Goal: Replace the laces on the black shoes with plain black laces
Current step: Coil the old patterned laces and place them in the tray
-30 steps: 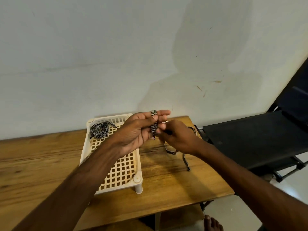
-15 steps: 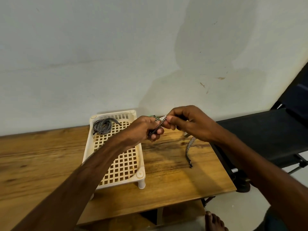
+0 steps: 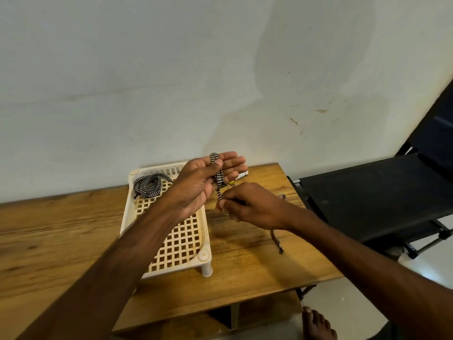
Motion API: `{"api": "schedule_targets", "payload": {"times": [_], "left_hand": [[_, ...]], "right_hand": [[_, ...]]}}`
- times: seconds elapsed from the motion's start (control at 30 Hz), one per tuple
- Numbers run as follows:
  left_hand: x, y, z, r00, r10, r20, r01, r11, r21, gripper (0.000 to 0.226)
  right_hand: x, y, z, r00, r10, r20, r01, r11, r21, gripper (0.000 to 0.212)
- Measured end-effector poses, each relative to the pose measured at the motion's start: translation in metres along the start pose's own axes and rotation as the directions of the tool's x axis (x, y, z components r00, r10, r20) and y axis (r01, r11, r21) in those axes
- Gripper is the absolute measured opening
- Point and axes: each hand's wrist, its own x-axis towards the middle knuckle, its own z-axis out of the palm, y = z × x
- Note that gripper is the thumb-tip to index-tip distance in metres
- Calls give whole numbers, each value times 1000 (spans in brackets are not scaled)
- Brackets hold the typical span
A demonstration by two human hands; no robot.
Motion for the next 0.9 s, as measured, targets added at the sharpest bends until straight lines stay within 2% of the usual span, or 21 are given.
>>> {"api": "schedule_targets", "payload": {"times": [0.1,0.2,0.3,0.4,0.47,0.53,0.6,0.7,0.77,0.83,0.9], "left_hand": [[-1,-6,-8,991,38,-128,19,911,413,30],[-3,-8,-9,987,-19,-158,109,801,589,28],[-4,-6,-3,985,-130,-110,169,817,551,36],[-6,0,5,961,-274,20,243,883,402,50],[-8,2,12,942,-304,144,252,922,294,46],[-10,1,16,939,-269,214,233,956,178,37],[-9,-1,18,956,-193,220,193,981,19,33],[-6,-5,15,992,-73,99,85,989,-123,33],[-4,-8,10,999,-35,-23,34,998,-55,31],[-3,-10,4,995,-18,-95,32,989,142,30],[-6,-10,0,993,-31,-117,73,923,377,29]], "right_hand": [[-2,-7,-10,998,-23,66,21,999,32,26],[-10,-6,-33,999,7,41,-14,987,161,26],[-17,3,-55,993,58,-98,-29,960,279,26],[-17,15,-64,965,87,-248,-32,975,219,25],[-15,20,-58,954,104,-280,-61,986,158,25],[-13,23,-47,961,124,-247,-98,988,117,26],[-13,19,-31,980,126,-156,-107,986,127,26],[-11,4,-9,997,83,6,-83,993,86,27],[-8,-5,-1,997,35,62,-38,999,38,28],[-8,-11,-3,999,-8,46,6,999,48,28],[-12,-14,-15,1000,-4,-6,5,992,122,29]]}}
